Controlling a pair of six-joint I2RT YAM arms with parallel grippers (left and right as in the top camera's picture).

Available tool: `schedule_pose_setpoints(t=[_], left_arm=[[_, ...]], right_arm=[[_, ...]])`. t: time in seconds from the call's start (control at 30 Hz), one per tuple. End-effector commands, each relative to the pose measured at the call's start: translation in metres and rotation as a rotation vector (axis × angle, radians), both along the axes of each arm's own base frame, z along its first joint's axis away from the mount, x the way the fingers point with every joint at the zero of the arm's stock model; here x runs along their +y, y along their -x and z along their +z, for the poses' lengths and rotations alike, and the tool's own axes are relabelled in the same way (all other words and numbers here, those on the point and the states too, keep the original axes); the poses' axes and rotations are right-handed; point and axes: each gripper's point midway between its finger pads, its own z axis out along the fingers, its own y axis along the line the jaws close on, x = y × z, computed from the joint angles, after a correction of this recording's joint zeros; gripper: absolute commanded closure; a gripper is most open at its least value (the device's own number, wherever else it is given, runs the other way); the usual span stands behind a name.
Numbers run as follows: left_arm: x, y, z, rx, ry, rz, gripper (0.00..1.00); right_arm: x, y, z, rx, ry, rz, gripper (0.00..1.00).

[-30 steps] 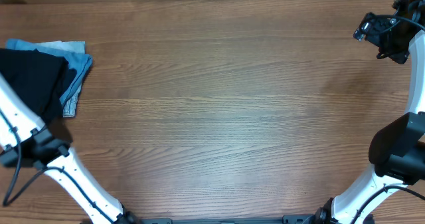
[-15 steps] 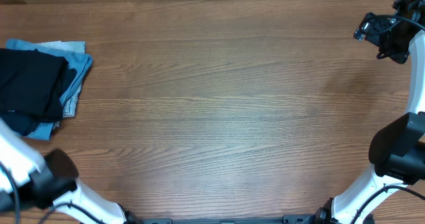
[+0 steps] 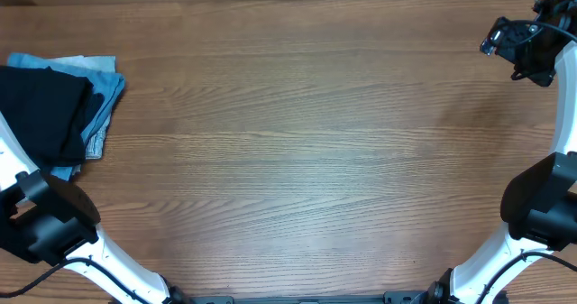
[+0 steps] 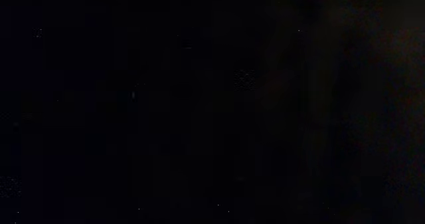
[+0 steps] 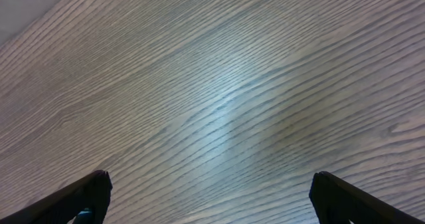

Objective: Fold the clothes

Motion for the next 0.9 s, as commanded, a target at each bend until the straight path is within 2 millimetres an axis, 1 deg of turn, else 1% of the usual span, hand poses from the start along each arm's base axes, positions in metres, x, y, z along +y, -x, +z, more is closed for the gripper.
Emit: schedule_pose_setpoints(t=[0.0,0.07,0.1,0.17,0.2,0.23,0.27,0.37,0.4,0.43,0.47,0.53,0.57,0.6,0.63,0.67,0.7,0.73,0.8,0.83,0.87], left_arm=[[0.001,0.01,-0.013,0.041,-0.024,0.025,0.96],[0.005,0.009,-0.038,0.095,-0.049,0.02,0.96],[0.005,0.008,-0.047,0.113,-0.048,0.013,0.96],[-0.002,0.007,-0.063,0.137,-0.025,0.004,0.96],[-0.008,0.004,-0.068,0.144,-0.015,-0.005,0.96],[-0.014,0.0,-0.07,0.145,-0.006,-0.013,0.96],[-0.026,-0.007,-0.072,0.16,-0.002,-0.037,0.96],[-0.069,-0.027,-0.085,0.23,0.031,-0.126,0.95],[-0.083,-0.032,-0.088,0.248,0.041,-0.151,0.89],[-0.092,-0.035,-0.091,0.256,0.051,-0.164,0.83],[-0.103,-0.033,-0.098,0.298,0.072,-0.18,0.7],[-0.109,-0.023,-0.108,0.357,0.111,-0.184,0.7],[-0.117,-0.014,-0.119,0.41,0.161,-0.205,0.64],[-0.125,-0.009,-0.128,0.439,0.213,-0.235,0.59],[-0.132,-0.007,-0.133,0.456,0.251,-0.257,0.59],[-0.134,-0.003,-0.136,0.471,0.262,-0.259,0.59],[-0.134,-0.002,-0.136,0.475,0.264,-0.259,0.53],[-0.135,-0.001,-0.137,0.488,0.267,-0.263,0.28],[-0.135,0.002,-0.138,0.503,0.272,-0.265,0.02],[-0.137,0.002,-0.138,0.508,0.274,-0.269,0.0],[-0.139,0.001,-0.138,0.514,0.271,-0.279,0.0]], right_arm=[[-0.003,-0.002,0.008,-0.021,0.016,-0.006,0.0],[-0.003,-0.002,0.008,-0.021,0.016,-0.006,0.0],[-0.003,-0.002,0.008,-0.021,0.016,-0.006,0.0],[-0.003,-0.002,0.008,-0.022,0.016,-0.006,0.0],[-0.003,-0.002,0.008,-0.021,0.016,-0.006,0.0],[-0.003,-0.002,0.008,-0.022,0.016,-0.006,0.0],[-0.003,-0.002,0.008,-0.021,0.016,-0.006,0.0],[-0.003,-0.002,0.008,-0.021,0.016,-0.006,0.0],[-0.003,-0.002,0.008,-0.021,0.016,-0.006,0.0],[-0.003,-0.002,0.008,-0.022,0.016,-0.006,0.0],[-0.003,-0.002,0.008,-0.021,0.016,-0.006,0.0],[-0.003,-0.002,0.008,-0.022,0.016,-0.006,0.0],[-0.003,-0.002,0.008,-0.021,0.016,-0.006,0.0],[-0.003,-0.002,0.008,-0.022,0.016,-0.006,0.0],[-0.003,-0.002,0.008,-0.022,0.016,-0.006,0.0],[-0.003,-0.002,0.008,-0.022,0.016,-0.006,0.0],[-0.003,-0.002,0.008,-0.021,0.016,-0.006,0.0],[-0.003,-0.002,0.008,-0.022,0.016,-0.006,0.0],[-0.003,-0.002,0.008,-0.021,0.016,-0.006,0.0],[-0.003,-0.002,0.008,-0.021,0.016,-0.006,0.0],[-0.003,-0.002,0.008,-0.021,0.016,-0.006,0.0]])
